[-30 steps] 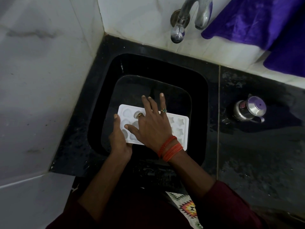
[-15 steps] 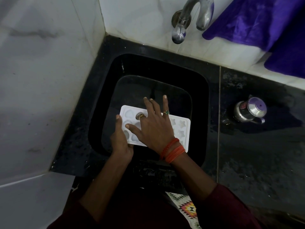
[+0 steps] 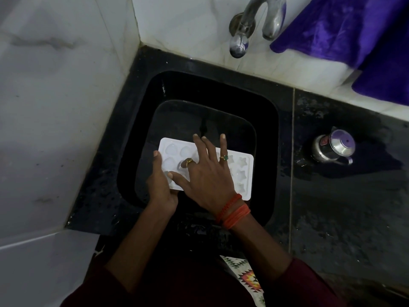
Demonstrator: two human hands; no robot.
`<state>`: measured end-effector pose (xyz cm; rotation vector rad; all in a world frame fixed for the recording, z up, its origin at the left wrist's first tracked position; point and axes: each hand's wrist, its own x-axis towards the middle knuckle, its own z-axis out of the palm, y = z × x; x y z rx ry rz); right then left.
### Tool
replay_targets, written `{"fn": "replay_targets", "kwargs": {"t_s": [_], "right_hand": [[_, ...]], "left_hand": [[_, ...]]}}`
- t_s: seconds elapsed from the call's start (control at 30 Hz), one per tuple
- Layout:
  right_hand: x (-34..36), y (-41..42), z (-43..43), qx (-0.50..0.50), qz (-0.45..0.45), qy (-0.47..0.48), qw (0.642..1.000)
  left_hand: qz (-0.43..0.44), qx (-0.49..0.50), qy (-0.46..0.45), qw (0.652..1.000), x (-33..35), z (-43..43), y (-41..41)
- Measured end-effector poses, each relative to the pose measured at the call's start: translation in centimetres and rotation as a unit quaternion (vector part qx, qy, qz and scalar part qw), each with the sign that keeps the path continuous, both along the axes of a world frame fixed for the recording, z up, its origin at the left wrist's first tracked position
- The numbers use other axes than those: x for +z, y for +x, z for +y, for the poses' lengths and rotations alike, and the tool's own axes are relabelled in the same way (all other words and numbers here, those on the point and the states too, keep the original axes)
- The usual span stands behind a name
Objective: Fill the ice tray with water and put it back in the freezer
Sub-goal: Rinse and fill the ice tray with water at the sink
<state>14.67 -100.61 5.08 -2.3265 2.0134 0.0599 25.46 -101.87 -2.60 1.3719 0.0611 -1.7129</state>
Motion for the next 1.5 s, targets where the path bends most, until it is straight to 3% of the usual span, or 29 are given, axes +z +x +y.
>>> {"fn": "replay_targets", "kwargs": {"t_s": [1.07, 1.5], "right_hand": [[-0.7, 0.9, 0.0, 0.02, 0.013, -0.012, 1.0], [0.5, 1.3, 0.6, 0.02, 0.02, 0.042, 0.999]], "left_hand": [[0.014, 0.0, -0.013, 1.0, 0.4, 0.5, 0.6], [-0.016, 0.005, 0.0, 1.0, 0.6, 0.9, 0.4]]}}
